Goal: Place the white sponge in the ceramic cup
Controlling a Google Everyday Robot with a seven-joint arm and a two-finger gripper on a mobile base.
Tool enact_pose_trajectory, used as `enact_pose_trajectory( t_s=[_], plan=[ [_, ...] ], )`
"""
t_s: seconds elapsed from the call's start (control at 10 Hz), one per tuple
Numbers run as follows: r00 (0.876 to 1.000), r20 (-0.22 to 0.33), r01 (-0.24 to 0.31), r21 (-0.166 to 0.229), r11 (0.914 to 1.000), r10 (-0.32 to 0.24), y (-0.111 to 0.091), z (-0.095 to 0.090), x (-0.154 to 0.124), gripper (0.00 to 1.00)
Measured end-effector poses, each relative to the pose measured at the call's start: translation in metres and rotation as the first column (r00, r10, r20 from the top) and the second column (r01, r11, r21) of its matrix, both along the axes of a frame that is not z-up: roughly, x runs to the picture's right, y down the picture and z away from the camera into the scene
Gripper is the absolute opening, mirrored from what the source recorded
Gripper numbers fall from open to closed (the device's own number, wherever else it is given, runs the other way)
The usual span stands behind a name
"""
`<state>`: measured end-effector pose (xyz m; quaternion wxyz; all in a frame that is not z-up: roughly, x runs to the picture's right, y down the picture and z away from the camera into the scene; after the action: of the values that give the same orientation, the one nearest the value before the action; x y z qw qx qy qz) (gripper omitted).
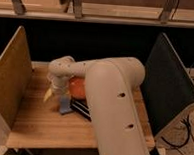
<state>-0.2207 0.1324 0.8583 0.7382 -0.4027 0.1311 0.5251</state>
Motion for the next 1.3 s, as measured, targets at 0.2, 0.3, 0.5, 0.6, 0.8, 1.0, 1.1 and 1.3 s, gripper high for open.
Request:
enact_pose_trajectory(
  t_s=[0.2,0.3,0.5,0.6,0.8,1.0,1.1,1.3],
  plan=[
    [1.000,0.002,0.004,-0.028,0.9996,-0.004,0.006,0.007,-0.005,0.80],
    [1.000,-0.003,0.003,-0.044,0.9990,-0.003,0.008,0.010,-0.005,0.80],
    [1.000,-0.015,0.005,-0.077,0.9970,-0.006,0.012,0.017,-0.005,0.80],
    [1.000,-0.020,0.006,-0.089,0.9960,-0.008,0.013,0.021,-0.005,0.79],
    [0.999,-0.028,0.020,-0.092,0.9956,-0.022,0.013,0.027,-0.006,0.62],
    [0.999,-0.033,0.026,-0.085,0.9960,-0.029,0.011,0.031,-0.006,0.42],
    [0.999,-0.035,0.025,-0.081,0.9964,-0.028,0.010,0.032,-0.005,0.34],
    [0.999,-0.038,0.023,-0.068,0.9974,-0.025,0.006,0.035,-0.004,0.14]
  ],
)
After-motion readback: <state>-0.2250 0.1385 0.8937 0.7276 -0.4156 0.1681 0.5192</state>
